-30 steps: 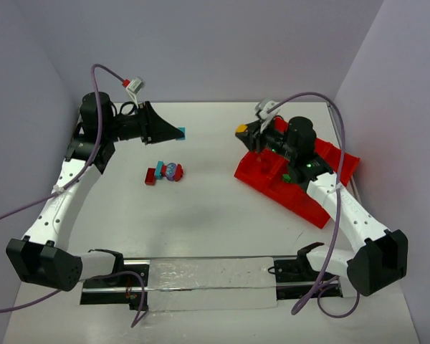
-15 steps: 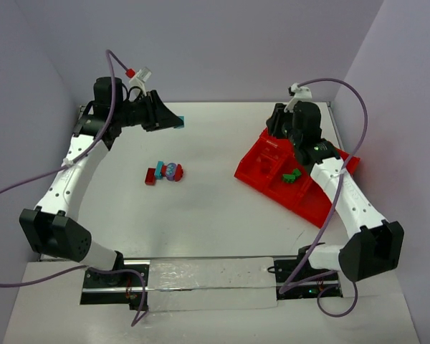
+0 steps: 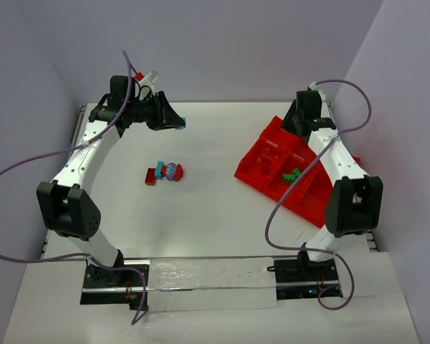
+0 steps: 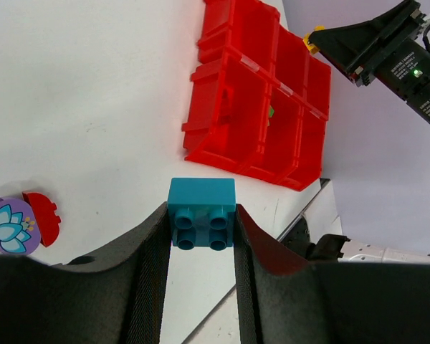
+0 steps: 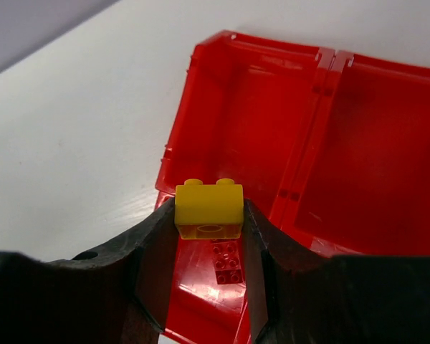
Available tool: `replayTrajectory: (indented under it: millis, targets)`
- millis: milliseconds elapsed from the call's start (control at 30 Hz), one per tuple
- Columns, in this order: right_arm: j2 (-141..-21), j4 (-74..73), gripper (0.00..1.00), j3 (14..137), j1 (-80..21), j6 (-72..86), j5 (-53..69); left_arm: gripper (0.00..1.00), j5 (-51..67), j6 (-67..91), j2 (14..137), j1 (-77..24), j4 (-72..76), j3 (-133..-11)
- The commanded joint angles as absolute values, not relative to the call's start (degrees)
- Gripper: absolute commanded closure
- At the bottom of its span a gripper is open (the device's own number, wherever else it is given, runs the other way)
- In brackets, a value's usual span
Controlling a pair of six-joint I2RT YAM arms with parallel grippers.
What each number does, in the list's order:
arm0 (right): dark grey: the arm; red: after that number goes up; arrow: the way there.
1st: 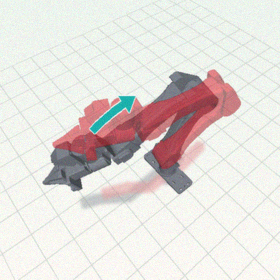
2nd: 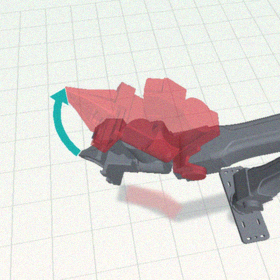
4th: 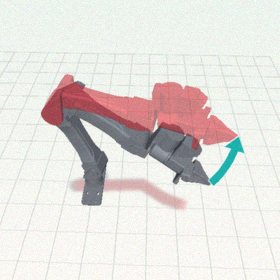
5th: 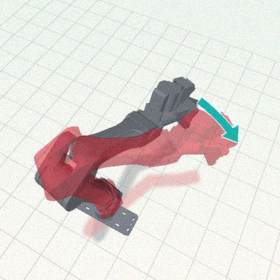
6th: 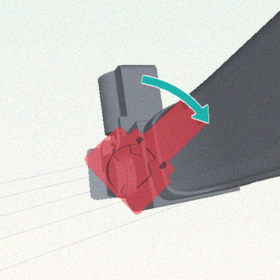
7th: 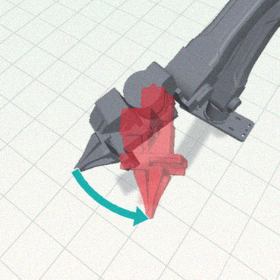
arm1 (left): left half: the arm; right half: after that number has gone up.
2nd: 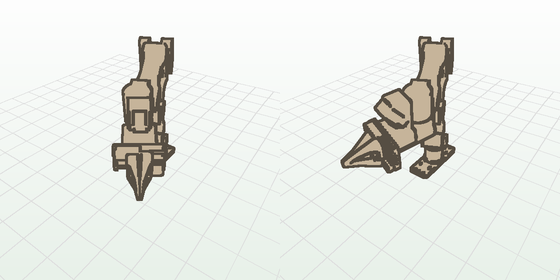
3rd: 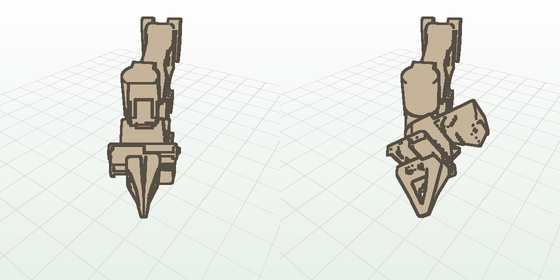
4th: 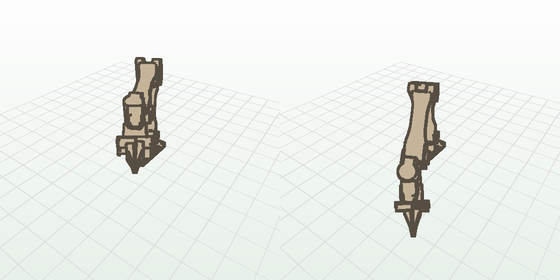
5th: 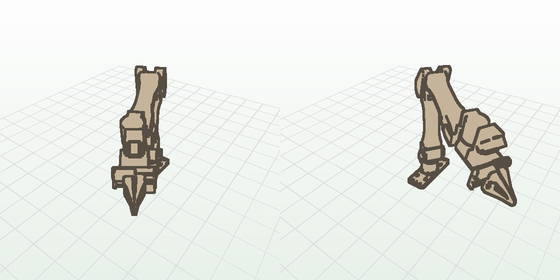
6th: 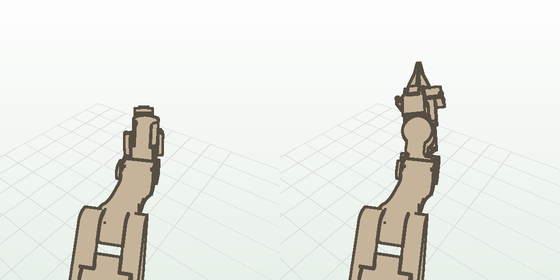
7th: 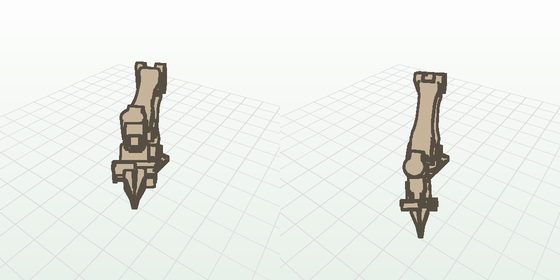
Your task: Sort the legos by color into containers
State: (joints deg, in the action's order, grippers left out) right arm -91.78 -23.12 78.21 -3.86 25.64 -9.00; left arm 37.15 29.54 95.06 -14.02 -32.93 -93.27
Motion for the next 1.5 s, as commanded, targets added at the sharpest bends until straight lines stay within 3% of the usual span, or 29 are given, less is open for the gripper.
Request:
replayTrajectory:
  millis: [0, 200, 333, 567, 633, 833, 967, 1267, 1333, 1467]
  targets:
    - [-96.33, -24.52, 1.0, 83.31, -2.87, 27.46, -8.72, 1.0, 37.53, 29.02, 98.67, -13.8, -33.24, -97.75]
    - [-103.04, -23.83, 0.94, 86.93, -1.72, 28.39, -9.6, 1.0, 36.56, 27.81, 101.06, -13.8, -34.72, -99.63]
    - [-107.53, -23.56, 0.8, 91.18, -1.44, 28.57, -10.63, 1.0, 36.74, 28.04, 101.16, -13.8, -34.13, -98.73]
    - [-113.43, -23.91, 0.2, 97.51, -1.14, 30.04, -12.01, 1.0, 36.35, 27.71, 100.34, -13.8, -34.16, -97.72]
    - [-114.05, -23.69, 0.15, 98.68, -1.14, 30.15, -11.91, 1.0, 36.39, 27.73, 100.06, -13.84, -34.14, -97.37]
    - [-113.06, -24.08, 0.14, 99.82, -1.14, 29.94, -11.14, 1.0, 37.09, 27.86, 99.49, -14.03, -33.72, -96.3]
    - [-106.4, -24.26, 0.16, 97.61, -1.14, 28.94, -8.94, 1.0, 37.52, 28.11, 99.83, -15.17, -33.5, -97.69]
    - [-89.67, -20.01, 0.26, 87.19, -5.34, 21.87, 16.73, 1.0, 46.07, 32.4, 104.34, -20.58, -28.96, -102.52]
    - [-87.68, -21.17, 0.27, 87.4, -8.48, 15.76, 24.2, 1.0, 53.87, 35.15, 104.51, -20.75, -24.68, -101.38]
    - [-85.91, -24.73, 0.27, 88.26, -15.1, 4.08, 29.53, 1.0, 58.17, 40.93, 104.57, -21.11, -18.03, -99.87]
